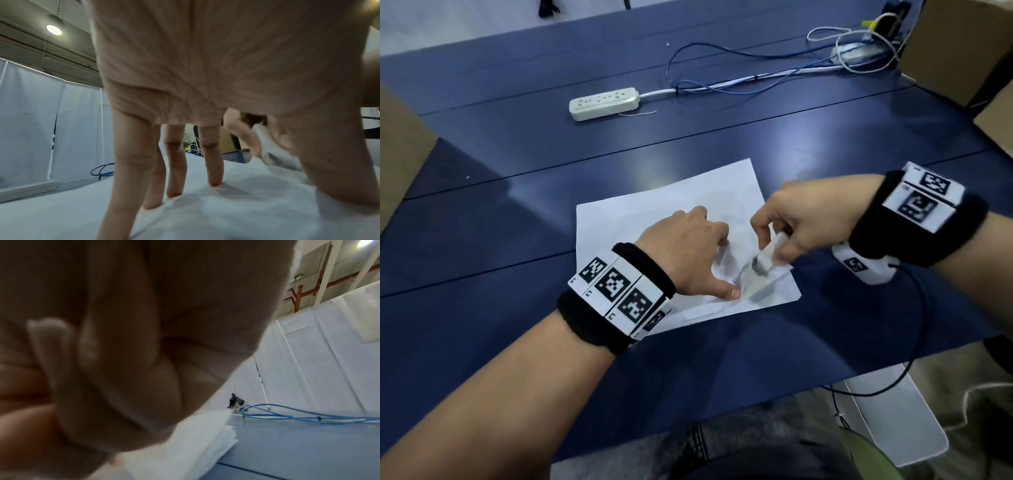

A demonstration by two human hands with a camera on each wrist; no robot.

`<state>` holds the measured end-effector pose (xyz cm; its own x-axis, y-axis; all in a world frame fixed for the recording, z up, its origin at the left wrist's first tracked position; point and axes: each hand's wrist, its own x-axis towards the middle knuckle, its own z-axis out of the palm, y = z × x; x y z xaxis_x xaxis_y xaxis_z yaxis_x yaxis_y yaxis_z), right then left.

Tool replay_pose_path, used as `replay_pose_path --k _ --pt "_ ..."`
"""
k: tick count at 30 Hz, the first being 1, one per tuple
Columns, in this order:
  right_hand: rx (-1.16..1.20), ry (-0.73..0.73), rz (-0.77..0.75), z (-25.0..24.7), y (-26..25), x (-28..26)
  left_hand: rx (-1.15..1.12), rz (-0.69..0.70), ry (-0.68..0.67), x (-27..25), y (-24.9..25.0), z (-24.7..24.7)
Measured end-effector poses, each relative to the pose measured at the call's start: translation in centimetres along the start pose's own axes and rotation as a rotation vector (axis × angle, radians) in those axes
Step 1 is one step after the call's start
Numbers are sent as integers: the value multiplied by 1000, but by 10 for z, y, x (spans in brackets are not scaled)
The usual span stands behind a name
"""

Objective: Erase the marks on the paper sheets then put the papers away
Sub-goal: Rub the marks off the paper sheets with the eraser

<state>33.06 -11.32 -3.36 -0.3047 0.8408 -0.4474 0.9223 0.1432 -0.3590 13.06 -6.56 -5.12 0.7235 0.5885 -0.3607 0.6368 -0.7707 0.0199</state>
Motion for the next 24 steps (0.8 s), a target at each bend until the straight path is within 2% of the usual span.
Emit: replay_pose_path --k 3,7,8,10,13,14,18,20,22,24 --pt "75 -8 -47 5 -5 -16 -5 -20 1 1 1 -1" --pt "-21 237 5 2 2 -2 17 -44 12 2 8 -1" --pt "-60 254 33 2 3 2 27 -49 10 2 10 -1" --pt "-67 192 43 6 1 -2 35 -59 8 2 13 0" --pt "-5 -10 -35 15 -11 -21 34 -75 8 1 16 0" --pt "2 -38 -49 16 -13 -24 34 -77 9 1 17 0" --pt "-57 131 14 6 5 -8 44 -73 -8 1 20 -1" --pt "-45 167 31 5 11 -6 48 -74 -14 1 20 -1" --pt "-26 102 8 11 4 -14 56 -74 -14 0 20 0" --pt "39 -27 -41 18 -7 -22 51 -76 -11 0 20 0"
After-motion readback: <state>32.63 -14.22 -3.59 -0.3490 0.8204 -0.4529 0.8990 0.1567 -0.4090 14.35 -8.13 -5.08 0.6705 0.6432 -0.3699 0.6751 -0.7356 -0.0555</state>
